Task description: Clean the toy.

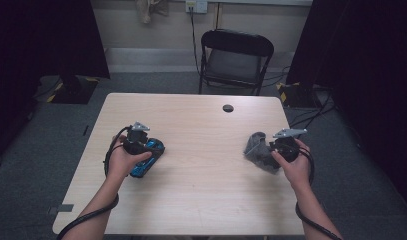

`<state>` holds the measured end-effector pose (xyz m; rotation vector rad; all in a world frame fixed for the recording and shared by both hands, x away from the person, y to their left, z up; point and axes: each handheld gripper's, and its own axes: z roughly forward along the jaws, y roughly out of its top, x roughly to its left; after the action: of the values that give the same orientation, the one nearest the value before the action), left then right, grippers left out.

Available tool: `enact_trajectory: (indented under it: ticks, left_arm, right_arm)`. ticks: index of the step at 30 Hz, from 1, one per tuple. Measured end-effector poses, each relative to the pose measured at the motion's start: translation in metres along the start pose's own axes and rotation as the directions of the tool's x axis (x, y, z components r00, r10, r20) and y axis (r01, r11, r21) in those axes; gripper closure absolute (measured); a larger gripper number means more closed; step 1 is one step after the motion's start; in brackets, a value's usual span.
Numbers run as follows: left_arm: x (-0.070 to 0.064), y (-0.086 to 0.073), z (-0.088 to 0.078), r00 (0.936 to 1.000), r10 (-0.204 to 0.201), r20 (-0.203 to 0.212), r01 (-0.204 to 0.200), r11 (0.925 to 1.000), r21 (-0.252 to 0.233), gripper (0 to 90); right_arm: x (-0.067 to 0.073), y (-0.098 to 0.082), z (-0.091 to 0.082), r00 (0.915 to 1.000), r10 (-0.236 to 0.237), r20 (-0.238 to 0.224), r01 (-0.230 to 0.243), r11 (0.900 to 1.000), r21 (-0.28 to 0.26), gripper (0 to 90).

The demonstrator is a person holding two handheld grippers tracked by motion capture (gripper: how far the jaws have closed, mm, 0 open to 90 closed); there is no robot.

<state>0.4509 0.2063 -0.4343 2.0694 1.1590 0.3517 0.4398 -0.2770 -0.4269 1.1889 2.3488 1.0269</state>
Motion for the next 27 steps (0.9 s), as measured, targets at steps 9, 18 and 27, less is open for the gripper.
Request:
enact_trajectory:
  ticks: [9,18,27]
  left_arm:
    - [-0.011,-0.001,-0.006,0.9988,0.018,0.046,-0.018,0.9998,-0.003,16.0]
    - [-0.022,-0.003,-0.012,0.9956,0.034,0.088,-0.033,0.9994,-0.011,15.9]
    - [-0.032,-0.008,-0.017,0.9923,0.045,0.115,-0.043,0.9990,-0.014,15.9]
  right_arm:
    - [0.017,0.008,-0.004,0.9992,-0.026,-0.032,0.025,0.999,-0.031,17.5]
    - [0.031,0.013,-0.003,0.9963,-0.051,-0.069,0.047,0.998,-0.050,17.7]
    - [0.049,0.015,0.001,0.9923,-0.064,-0.106,0.056,0.995,-0.078,17.8]
